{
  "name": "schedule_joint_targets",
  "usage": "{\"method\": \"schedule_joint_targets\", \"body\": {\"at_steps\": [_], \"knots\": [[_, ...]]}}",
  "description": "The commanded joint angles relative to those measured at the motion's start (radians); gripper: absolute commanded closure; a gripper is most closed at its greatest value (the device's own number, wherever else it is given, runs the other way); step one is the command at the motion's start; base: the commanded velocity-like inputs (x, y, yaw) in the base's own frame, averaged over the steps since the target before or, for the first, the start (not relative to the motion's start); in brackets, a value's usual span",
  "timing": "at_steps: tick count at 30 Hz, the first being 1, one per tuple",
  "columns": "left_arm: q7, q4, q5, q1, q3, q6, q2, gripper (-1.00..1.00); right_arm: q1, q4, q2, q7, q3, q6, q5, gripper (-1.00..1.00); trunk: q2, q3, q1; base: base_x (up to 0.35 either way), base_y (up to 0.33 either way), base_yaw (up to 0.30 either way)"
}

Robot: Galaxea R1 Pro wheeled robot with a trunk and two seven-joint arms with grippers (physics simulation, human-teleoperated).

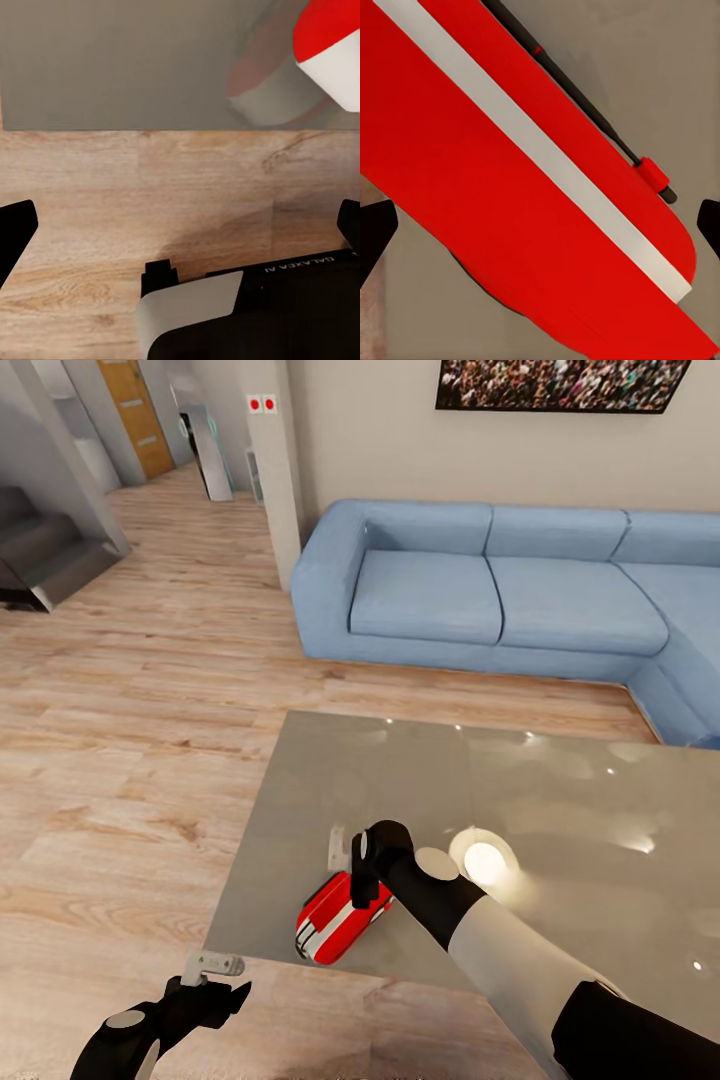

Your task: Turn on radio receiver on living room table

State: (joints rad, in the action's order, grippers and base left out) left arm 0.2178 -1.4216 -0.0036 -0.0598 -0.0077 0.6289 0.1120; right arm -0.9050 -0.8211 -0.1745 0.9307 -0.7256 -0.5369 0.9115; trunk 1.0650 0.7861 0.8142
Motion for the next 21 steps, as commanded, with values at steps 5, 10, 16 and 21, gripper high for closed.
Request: {"method": "schedule_joint_targets", "body": {"at_steps": [5,10,16,21], "knots": [[0.0,0.0,0.0,0.0,0.0,0.0,0.0,-1.0,0.0,0.0,0.0,-0.001,0.0,0.0,0.001,-1.0,0.0,0.003,0.0,0.0,0.0,0.0],[0.0,0.0,0.0,0.0,0.0,0.0,0.0,-1.0,0.0,0.0,0.0,-0.001,0.0,0.0,0.001,-1.0,0.0,0.004,0.0,0.0,0.0,0.0],[0.0,0.0,0.0,0.0,0.0,0.0,0.0,-1.0,0.0,0.0,0.0,-0.001,0.0,0.0,0.001,-1.0,0.0,0.004,0.0,0.0,0.0,0.0],[0.0,0.0,0.0,0.0,0.0,0.0,0.0,-1.0,0.0,0.0,0.0,0.001,0.0,0.001,0.001,-1.0,0.0,0.007,0.0,0.0,0.0,-0.012]]}}
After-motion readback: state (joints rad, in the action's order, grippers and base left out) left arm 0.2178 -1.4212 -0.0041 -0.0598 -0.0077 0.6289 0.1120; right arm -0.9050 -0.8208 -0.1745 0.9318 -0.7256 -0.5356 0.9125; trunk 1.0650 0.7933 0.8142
